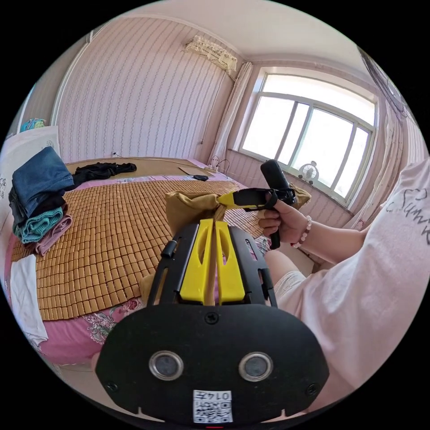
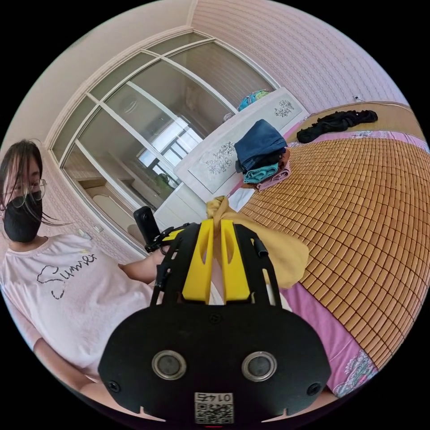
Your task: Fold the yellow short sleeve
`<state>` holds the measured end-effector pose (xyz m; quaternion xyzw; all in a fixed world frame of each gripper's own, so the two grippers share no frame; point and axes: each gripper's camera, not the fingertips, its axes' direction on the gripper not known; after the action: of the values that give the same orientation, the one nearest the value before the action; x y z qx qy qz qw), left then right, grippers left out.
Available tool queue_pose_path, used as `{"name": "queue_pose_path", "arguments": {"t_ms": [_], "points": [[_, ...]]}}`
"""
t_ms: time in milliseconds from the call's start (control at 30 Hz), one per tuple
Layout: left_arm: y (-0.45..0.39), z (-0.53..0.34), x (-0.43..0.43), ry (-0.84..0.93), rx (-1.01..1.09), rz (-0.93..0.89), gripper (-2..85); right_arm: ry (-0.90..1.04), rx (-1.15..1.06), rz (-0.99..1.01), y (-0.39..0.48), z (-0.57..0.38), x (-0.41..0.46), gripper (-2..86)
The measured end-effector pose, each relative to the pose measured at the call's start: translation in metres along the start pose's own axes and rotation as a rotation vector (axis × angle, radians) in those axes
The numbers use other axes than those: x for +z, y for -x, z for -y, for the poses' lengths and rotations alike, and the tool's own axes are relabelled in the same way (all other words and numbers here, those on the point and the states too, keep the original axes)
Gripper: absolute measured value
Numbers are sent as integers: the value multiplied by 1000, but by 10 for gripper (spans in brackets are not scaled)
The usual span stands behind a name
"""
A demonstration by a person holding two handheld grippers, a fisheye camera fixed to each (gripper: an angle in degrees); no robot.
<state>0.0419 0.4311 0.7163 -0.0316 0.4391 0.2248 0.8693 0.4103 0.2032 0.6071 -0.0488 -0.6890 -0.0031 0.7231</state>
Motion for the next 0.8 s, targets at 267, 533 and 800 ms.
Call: {"name": "queue_pose_path", "arguments": {"t_ms": [267, 533, 800], "points": [[22, 11, -21, 16, -44, 179, -10, -128, 33, -33, -16, 17, -44, 10], [42, 23, 5, 160, -44, 270, 4, -272, 280, -489, -66, 10, -144, 17], [29, -12, 133, 519, -54, 160, 88, -46, 636, -696, -118, -62, -122, 61]]}}
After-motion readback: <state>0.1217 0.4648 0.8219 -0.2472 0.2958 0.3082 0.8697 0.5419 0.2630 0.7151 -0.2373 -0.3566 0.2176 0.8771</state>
